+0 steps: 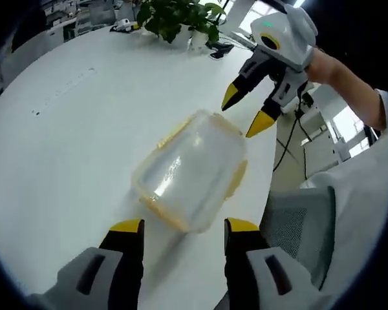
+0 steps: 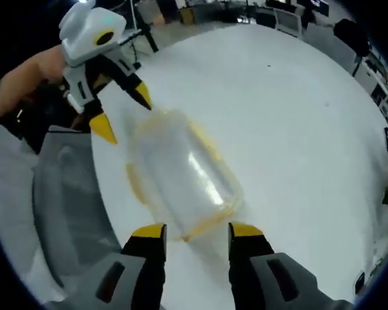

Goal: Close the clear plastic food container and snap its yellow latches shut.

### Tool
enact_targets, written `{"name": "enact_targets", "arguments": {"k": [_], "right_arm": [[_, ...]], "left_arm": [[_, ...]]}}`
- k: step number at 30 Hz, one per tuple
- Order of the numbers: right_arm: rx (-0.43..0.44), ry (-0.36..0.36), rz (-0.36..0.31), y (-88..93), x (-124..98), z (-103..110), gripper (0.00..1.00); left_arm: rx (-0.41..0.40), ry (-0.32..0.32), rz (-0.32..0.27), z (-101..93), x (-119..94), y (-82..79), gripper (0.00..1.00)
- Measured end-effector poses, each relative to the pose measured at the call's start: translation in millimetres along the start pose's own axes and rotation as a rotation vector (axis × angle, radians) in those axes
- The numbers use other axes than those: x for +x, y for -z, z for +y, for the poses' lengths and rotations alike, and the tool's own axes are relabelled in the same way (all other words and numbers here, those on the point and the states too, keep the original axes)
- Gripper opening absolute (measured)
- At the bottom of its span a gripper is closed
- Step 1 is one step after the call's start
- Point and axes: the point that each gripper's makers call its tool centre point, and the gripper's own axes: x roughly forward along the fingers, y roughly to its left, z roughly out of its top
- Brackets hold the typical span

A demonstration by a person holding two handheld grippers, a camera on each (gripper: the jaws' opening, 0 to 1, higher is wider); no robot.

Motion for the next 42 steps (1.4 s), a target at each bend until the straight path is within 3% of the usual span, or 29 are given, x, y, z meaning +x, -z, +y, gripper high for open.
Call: {"name": "enact_targets", "arguments": {"k": [12, 22, 29, 42], "right_arm": [[-0.084, -0.014, 0.027, -3.5, -1.5, 0.8, 0.36], [-0.224, -0.006, 0.048, -11.5, -1.7, 0.2, 0.35], [-0.286, -0.024, 0.043, -19.1, 3.0, 7.6, 0.34], [-0.346, -0.064, -0.045, -43.6, 16.0, 24.9, 0.35]], "left_arm": [[0.151, -0.006, 0.028, -0.3, -2.6, -11.2, 0.48], [0.357, -0.048, 0.043, 0.7, -0.5, -22.7, 0.43], [0.425, -0.053, 0.021, -7.0, 5.7, -31.8, 0.42], [0.444, -0.029, -0.034, -20.4, 19.4, -49.0, 0.41]]}}
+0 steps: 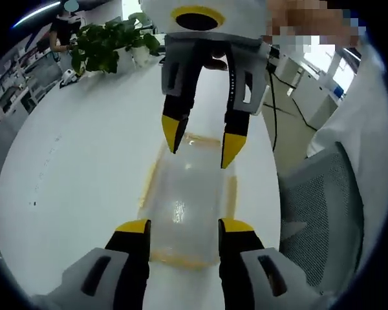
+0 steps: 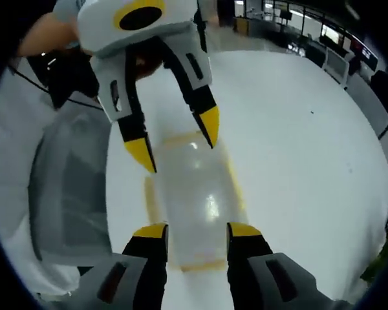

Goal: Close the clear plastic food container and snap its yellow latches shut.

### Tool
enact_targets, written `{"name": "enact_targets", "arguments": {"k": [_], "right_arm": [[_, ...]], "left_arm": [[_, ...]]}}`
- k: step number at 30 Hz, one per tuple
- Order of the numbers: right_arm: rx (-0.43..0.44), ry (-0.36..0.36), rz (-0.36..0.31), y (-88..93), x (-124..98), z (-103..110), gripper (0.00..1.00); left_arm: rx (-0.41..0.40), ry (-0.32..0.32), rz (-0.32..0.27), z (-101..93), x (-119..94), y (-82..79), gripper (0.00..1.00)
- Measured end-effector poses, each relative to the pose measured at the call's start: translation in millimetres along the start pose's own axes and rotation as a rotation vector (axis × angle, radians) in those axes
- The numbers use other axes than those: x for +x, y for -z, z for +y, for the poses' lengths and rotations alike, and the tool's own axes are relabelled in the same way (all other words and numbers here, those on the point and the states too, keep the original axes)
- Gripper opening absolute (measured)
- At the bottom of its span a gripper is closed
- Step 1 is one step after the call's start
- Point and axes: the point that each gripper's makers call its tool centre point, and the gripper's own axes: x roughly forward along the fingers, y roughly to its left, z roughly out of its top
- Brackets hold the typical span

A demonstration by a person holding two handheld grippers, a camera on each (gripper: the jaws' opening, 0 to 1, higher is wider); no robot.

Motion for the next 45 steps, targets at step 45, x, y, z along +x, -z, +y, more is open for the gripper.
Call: {"name": "enact_targets", "arguments": {"k": [45], "right_arm": [[-0.033, 0.002, -0.033, -23.5, 19.2, -19.1, 0.34]], "left_arm": [[-0.045, -0.035, -0.054, -30.1, 23.0, -6.4, 0.45]]}}
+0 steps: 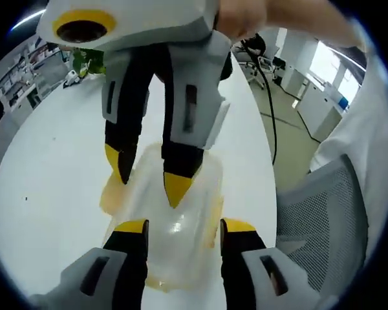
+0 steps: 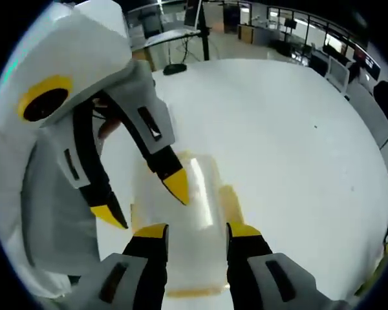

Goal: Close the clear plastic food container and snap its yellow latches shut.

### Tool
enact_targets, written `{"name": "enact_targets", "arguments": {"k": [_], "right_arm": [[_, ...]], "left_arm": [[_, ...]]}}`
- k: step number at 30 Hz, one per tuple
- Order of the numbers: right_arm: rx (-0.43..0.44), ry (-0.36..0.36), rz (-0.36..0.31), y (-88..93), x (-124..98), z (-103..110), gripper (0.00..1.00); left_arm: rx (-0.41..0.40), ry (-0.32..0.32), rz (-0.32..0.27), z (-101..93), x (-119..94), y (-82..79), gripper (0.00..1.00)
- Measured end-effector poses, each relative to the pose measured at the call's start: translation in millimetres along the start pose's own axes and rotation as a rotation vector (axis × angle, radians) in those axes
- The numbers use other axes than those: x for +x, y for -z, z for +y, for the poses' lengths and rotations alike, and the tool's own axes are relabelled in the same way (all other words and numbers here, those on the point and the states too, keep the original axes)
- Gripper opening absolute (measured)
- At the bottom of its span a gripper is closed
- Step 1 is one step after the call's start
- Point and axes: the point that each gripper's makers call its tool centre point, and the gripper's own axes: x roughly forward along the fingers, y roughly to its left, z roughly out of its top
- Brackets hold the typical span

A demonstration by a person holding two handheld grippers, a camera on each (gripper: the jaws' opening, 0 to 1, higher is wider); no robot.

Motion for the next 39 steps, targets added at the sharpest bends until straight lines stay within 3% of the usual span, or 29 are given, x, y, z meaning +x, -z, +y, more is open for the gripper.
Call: {"name": "enact_targets", "arguments": {"k": [7, 14, 16, 18, 26, 32, 39], "right_arm": [[0.002, -0.006, -0.001, -2.7, 1.8, -4.4, 0.34], [-0.008, -0.013, 0.022, -2.7, 6.4, -10.7, 0.35], [-0.014, -0.018, 0.030, -2.2, 8.1, -10.8, 0.35], [-0.016, -0.028, 0.042, -0.9, 10.6, -10.7, 0.35], [-0.016, -0.074, 0.070, -0.7, 14.5, -11.2, 0.37], [-0.047, -0.112, 0.121, -1.2, 17.9, -10.0, 0.37], [-0.092, -0.149, 0.189, -0.9, 19.7, -8.8, 0.35]], "left_arm": [[0.022, -0.030, -0.001, -2.8, 1.8, 1.1, 0.50], [0.084, -0.102, -0.009, -4.8, 5.0, 4.4, 0.51], [0.111, -0.118, -0.008, -4.7, 5.5, 5.4, 0.51], [0.195, -0.162, 0.012, -1.2, 6.5, 7.7, 0.50], [0.183, -0.218, 0.008, 0.3, 8.7, 7.4, 0.47], [0.227, -0.251, 0.032, -0.4, 10.9, 9.0, 0.47], [0.215, -0.273, 0.050, 1.3, 12.6, 9.8, 0.44]]}}
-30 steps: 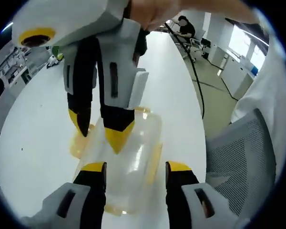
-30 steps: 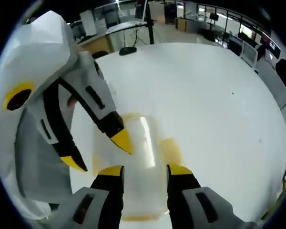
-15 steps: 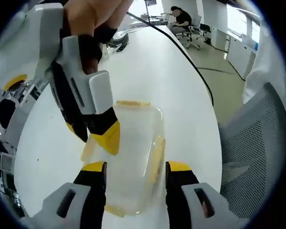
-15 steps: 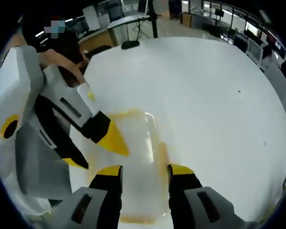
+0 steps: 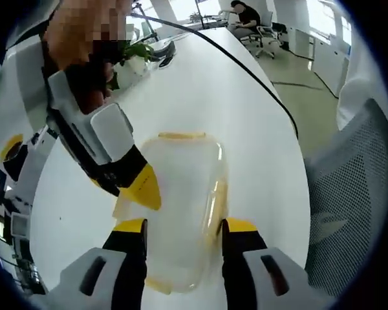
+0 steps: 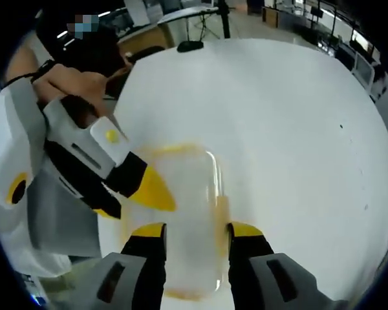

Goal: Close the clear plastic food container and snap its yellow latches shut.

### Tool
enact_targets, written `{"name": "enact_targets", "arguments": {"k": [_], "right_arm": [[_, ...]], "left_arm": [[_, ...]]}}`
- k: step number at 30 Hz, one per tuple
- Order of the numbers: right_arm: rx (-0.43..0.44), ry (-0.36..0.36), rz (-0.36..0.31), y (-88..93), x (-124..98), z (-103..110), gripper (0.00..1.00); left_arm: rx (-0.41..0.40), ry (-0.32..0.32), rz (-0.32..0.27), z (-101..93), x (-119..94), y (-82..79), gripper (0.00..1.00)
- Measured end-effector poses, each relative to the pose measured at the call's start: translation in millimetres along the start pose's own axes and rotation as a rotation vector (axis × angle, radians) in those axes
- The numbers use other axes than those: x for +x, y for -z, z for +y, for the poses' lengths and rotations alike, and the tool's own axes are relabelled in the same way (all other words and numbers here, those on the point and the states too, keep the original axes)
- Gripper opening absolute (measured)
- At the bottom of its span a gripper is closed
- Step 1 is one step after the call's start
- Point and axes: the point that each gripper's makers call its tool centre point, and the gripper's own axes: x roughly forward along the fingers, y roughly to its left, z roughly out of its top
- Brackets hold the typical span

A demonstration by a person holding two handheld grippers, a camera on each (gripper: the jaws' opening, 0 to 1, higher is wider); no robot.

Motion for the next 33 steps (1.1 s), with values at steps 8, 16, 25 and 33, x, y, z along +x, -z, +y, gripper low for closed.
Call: {"name": "enact_targets", "arguments": {"k": [8, 16, 25, 33], "right_arm": [[0.098, -0.077, 0.053, -2.0, 8.3, 7.3, 0.31], [0.113, -0.090, -0.006, -1.6, 5.6, -1.8, 0.32], [0.081, -0.076, -0.024, -1.0, 3.1, -0.7, 0.34], [0.082, -0.040, -0.048, -1.6, 0.0, 0.7, 0.35]], "left_arm": [[0.015, -0.045, 0.029, 2.8, 2.0, 0.5, 0.39], [0.013, -0.047, 0.020, 1.4, 3.3, 0.7, 0.39], [0.027, -0.055, 0.011, 1.3, 2.0, -0.7, 0.41], [0.037, -0.055, 0.011, 1.4, 0.7, -1.7, 0.42]]}}
